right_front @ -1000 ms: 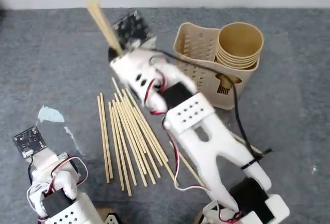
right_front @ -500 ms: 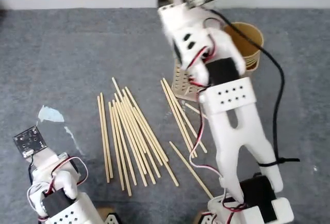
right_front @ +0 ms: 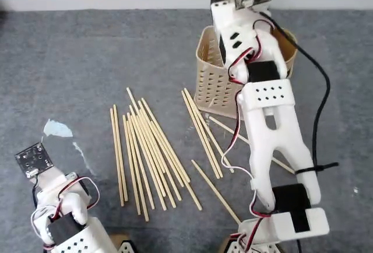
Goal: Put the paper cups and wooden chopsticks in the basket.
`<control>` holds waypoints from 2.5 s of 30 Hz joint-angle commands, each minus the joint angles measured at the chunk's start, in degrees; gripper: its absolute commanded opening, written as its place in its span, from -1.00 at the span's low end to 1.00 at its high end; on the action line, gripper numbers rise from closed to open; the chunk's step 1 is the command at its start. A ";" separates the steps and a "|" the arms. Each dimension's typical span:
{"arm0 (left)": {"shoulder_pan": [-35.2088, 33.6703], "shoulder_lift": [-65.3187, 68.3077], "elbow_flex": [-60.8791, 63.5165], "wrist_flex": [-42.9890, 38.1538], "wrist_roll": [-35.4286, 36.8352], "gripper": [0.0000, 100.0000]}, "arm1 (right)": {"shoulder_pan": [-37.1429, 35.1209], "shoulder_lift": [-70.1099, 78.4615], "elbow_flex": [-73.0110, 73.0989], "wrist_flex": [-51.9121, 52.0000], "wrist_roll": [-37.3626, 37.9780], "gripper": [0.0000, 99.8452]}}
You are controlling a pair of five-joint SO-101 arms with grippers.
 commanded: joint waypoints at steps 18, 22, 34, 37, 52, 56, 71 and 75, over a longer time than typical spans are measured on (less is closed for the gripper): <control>0.00 -1.05 -0.48 -1.23 0.35 -0.97 | -1.45 -17.27 21.10 -1.63 0.79 -0.69; 0.00 -1.05 -0.48 -1.23 0.35 -0.97 | -2.24 -20.26 19.78 2.68 0.79 -0.68; 0.00 -1.05 -0.48 -1.23 0.35 -0.97 | -10.95 -18.24 -5.27 49.36 -8.00 -0.69; 0.00 -1.05 -0.48 -1.23 0.35 -0.97 | -14.11 -14.20 -6.15 56.40 -8.09 -0.69; 0.00 -1.05 -0.48 -1.23 0.35 -0.97 | -23.69 11.47 -6.42 59.12 -8.18 -0.68; 0.00 -1.05 -0.48 -1.23 0.35 -0.97 | -25.27 16.92 -6.42 56.22 -8.18 -0.68; 0.00 -1.05 -0.48 -1.23 0.35 -0.97 | -28.97 22.02 -6.07 53.85 -8.18 -0.69; 0.00 -1.05 -0.48 -1.23 0.35 -0.97 | -29.14 24.48 -6.24 53.93 -8.18 -0.69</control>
